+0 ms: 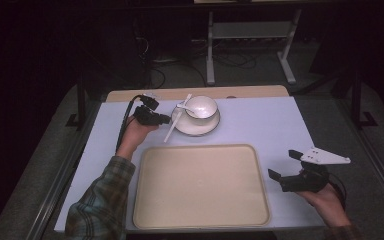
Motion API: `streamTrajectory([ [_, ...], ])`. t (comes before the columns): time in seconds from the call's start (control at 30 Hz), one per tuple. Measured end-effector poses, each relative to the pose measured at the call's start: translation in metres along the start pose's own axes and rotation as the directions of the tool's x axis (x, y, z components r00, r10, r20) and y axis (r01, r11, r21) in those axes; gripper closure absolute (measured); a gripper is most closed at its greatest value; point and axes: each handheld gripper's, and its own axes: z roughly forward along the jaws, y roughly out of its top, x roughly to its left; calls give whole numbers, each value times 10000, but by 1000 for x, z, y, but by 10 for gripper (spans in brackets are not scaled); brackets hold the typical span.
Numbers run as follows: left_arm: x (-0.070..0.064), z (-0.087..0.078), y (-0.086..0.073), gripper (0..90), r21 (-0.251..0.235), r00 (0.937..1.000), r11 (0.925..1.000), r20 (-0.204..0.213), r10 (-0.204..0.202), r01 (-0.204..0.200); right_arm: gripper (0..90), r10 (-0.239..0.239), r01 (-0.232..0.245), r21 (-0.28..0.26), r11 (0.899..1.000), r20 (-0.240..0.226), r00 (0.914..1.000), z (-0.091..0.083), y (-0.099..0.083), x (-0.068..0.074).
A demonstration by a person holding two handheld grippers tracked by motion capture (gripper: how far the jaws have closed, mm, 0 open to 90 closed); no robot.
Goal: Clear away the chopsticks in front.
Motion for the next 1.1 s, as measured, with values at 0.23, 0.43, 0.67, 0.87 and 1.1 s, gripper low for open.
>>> streamTrajectory([
  [0.23,14,18,12,791,25,9998,9999,-148,-130,130,0,109,-109,-55,9999,59,9999,-2,-2,-3],
  [0.43,21,36,11,791,-137,9986,9985,-5,-530,530,0,161,-160,-52,9999,82,9998,-3,-2,-4],
  [0.67,22,43,14,784,-258,9979,9976,97,-636,638,0,193,-192,-72,9998,117,9997,-4,-3,-5],
  [0.87,17,47,18,782,-174,9987,9986,111,-501,503,0,191,-190,-122,9997,112,9998,-5,-3,-5],
  [1.1,17,50,17,780,-159,9982,9982,117,-583,584,0,194,-193,-137,9997,105,9998,-6,-3,-5],
])
